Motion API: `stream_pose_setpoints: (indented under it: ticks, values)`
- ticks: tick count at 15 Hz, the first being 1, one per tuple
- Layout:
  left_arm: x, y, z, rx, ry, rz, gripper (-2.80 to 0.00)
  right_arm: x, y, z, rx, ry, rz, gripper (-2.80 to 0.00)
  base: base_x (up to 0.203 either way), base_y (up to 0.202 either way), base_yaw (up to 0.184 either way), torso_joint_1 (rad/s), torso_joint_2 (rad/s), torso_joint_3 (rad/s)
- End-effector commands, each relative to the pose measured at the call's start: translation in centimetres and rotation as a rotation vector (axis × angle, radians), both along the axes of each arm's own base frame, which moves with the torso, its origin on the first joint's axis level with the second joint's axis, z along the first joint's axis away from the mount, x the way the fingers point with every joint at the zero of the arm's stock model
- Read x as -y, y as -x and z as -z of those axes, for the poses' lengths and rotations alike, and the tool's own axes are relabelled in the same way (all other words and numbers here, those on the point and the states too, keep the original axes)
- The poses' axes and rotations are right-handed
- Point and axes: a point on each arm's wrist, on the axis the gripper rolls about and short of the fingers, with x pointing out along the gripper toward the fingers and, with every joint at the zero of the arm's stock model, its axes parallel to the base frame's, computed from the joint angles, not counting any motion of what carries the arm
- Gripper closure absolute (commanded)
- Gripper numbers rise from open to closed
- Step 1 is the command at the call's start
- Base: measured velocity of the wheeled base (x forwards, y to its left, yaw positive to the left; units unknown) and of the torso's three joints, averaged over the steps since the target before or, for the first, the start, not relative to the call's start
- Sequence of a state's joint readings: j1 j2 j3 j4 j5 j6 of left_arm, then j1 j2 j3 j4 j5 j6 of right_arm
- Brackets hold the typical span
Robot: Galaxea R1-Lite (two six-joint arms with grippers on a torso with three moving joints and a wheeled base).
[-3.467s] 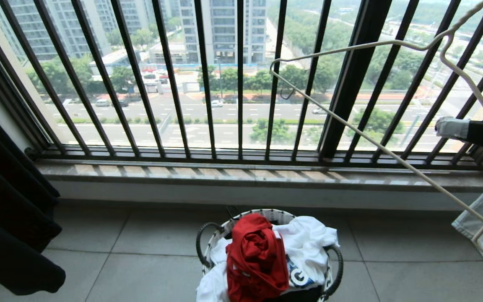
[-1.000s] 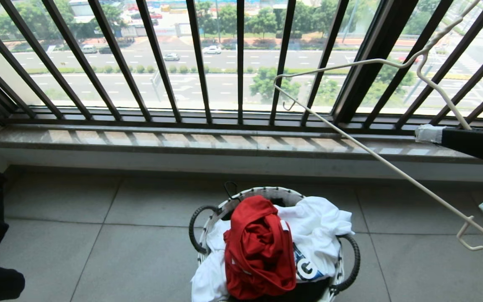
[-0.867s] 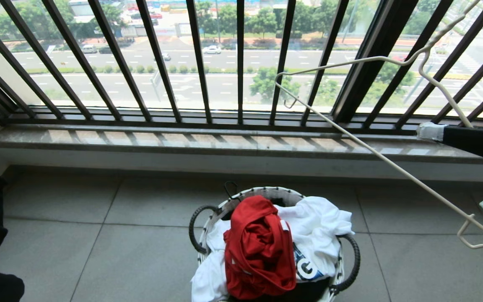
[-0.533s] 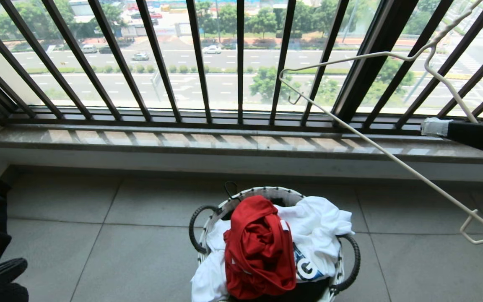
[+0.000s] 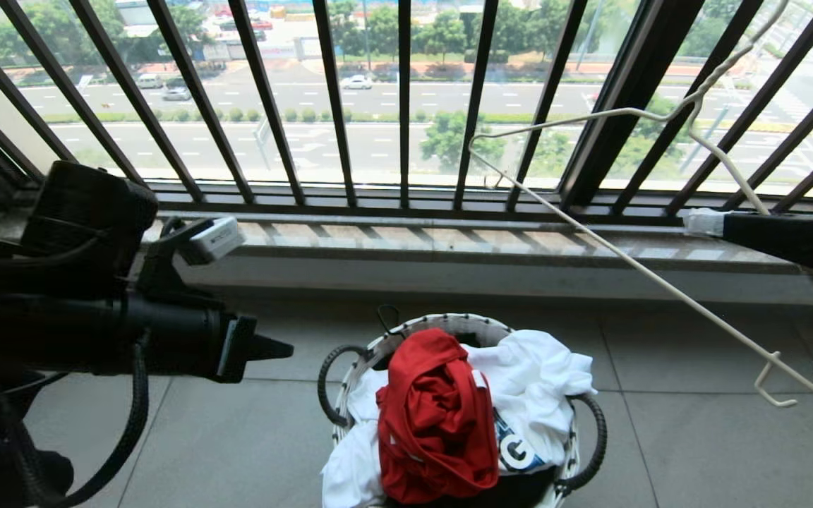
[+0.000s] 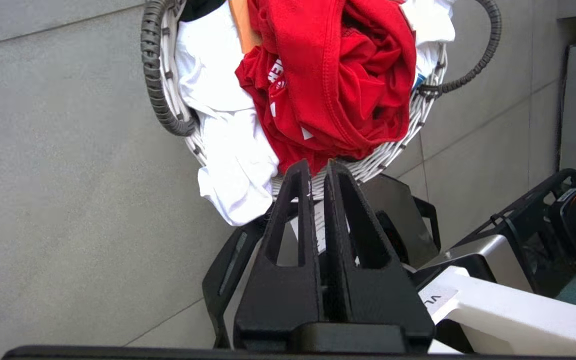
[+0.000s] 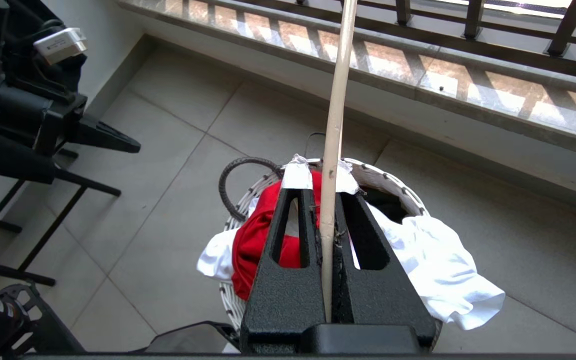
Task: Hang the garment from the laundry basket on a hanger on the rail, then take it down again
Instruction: Pick up clothes from the basket
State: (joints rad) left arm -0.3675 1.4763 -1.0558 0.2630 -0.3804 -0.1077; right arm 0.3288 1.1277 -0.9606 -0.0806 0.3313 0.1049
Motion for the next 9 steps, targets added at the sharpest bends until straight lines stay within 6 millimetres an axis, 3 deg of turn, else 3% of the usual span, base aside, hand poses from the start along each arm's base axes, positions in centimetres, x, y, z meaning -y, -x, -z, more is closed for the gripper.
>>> stream_pose_setpoints:
  ticks: [1, 4, 6, 9]
  values:
    - [4.4, -4.6, 4.7, -0.164, -0.066, 0.084, -2.80, -0.4, -1.2, 0.5, -0.031, 0.011, 0.000, 0.00, 0.000, 0.000, 0.000, 0.000, 0.00, 0.000]
    - [7.0, -5.3, 6.8, -0.225, -0.076, 0.124, -2.80, -0.8, -2.5, 0.8, -0.004, 0.000, 0.003, 0.00, 0.000, 0.000, 0.000, 0.000, 0.00, 0.000]
    - [8.2, -5.8, 7.5, -0.233, -0.062, 0.071, -2.80, -0.8, -2.4, 0.8, -0.003, 0.000, 0.004, 0.00, 0.000, 0.000, 0.000, 0.000, 0.00, 0.000]
    - [10.1, -6.7, 10.1, -0.177, -0.182, -0.046, -2.80, -0.7, -2.2, 0.7, 0.004, -0.002, 0.003, 0.00, 0.000, 0.000, 0.000, 0.000, 0.00, 0.000]
